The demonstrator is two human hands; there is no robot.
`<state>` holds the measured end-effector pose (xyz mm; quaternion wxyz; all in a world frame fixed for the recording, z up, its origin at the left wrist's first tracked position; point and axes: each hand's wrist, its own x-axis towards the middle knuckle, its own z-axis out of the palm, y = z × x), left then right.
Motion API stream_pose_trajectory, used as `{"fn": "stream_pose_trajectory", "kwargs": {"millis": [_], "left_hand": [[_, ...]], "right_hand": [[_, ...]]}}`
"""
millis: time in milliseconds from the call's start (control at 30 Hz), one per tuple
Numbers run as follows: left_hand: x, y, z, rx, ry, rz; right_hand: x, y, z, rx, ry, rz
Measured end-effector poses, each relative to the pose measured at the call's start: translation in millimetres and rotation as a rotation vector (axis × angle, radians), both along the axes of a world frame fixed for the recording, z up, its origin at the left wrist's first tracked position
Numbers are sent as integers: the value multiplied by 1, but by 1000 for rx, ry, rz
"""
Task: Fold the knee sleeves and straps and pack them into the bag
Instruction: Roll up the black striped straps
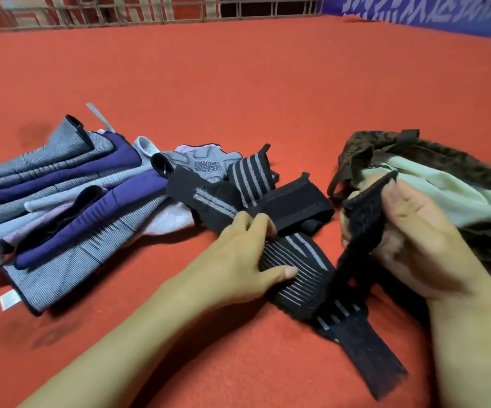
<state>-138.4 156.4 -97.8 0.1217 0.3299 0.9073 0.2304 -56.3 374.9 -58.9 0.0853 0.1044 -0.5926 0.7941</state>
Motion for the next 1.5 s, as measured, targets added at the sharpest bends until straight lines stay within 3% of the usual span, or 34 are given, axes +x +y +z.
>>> {"fn": "stream_pose_trajectory", "kwargs": {"millis": [167,333,533,700,867,1100,1233,1333,1500], "left_hand": [[-2,-1,4,-55,-117,35],[-15,-4,6,298,-286,135],[-9,-4,30,780,-505,74],[10,7,30,841,-813,24],[19,17,18,921,-944,-50],[17,21,3,884,-840,-42],[20,24,0,814,-628,-4],[20,24,0,749,-516,-48],[23,22,1,734,-582,-141]], "right_hand": [[-2,-1,-4,-15,49,20],[1,3,-4,-12,71,64],[1,5,-4,55,55,7],[-3,-9,-2,-30,104,-41],[-8,-14,-1,35,95,-59],[-12,-19,0,9,133,-192],[-17,-19,-1,-58,170,-300],[-21,-13,-5,66,168,-469],[-23,-7,-10,291,121,-651]]}}
